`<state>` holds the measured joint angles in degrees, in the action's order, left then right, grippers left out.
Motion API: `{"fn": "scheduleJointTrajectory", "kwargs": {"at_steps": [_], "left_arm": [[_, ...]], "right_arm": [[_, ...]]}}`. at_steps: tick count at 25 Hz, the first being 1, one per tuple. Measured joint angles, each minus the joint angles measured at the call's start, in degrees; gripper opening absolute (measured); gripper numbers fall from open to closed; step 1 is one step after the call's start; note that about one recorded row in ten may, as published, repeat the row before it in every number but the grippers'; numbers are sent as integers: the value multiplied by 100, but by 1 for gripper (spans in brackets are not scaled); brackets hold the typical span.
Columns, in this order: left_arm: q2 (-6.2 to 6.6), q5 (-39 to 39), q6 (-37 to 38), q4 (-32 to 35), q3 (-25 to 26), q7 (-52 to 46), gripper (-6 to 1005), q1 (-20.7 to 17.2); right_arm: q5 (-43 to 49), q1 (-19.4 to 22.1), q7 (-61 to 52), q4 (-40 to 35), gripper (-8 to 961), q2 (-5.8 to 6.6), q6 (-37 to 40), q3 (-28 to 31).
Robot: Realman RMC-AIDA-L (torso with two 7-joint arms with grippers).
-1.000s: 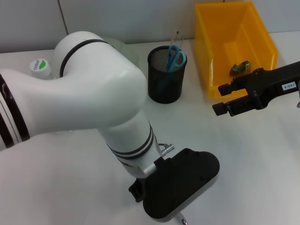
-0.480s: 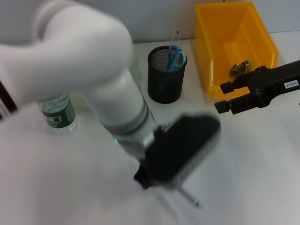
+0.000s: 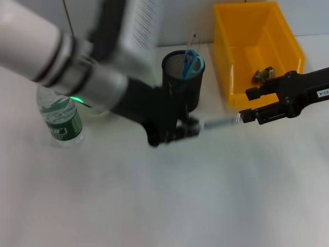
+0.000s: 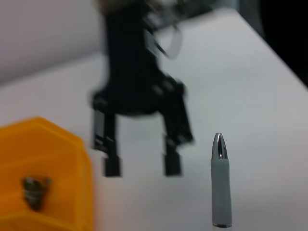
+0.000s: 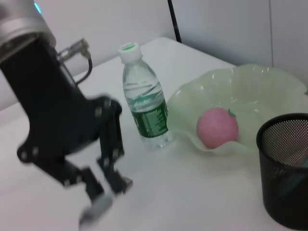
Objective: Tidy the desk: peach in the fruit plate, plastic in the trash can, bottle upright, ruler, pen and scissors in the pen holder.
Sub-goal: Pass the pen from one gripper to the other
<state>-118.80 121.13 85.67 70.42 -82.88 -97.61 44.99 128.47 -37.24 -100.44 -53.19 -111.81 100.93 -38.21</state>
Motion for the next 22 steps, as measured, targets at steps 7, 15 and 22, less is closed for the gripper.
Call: {"fn": "scheduleJointTrajectory", "kwargs": {"at_steps": [7, 15, 22], "left_arm": [[7, -2198, -161, -159, 1163, 72, 141, -991], [-22, -4914, -259, -1545, 1051, 1050, 141, -1612], [-35, -7172, 148, -3095, 540, 2100, 141, -1706]], "right_arm": [[-558, 333, 340, -14, 768, -35, -30, 122], [-1566, 808, 965, 105, 768, -50, 58, 372], [-2203, 1040, 1623, 410, 769, -159, 221, 383]]}}
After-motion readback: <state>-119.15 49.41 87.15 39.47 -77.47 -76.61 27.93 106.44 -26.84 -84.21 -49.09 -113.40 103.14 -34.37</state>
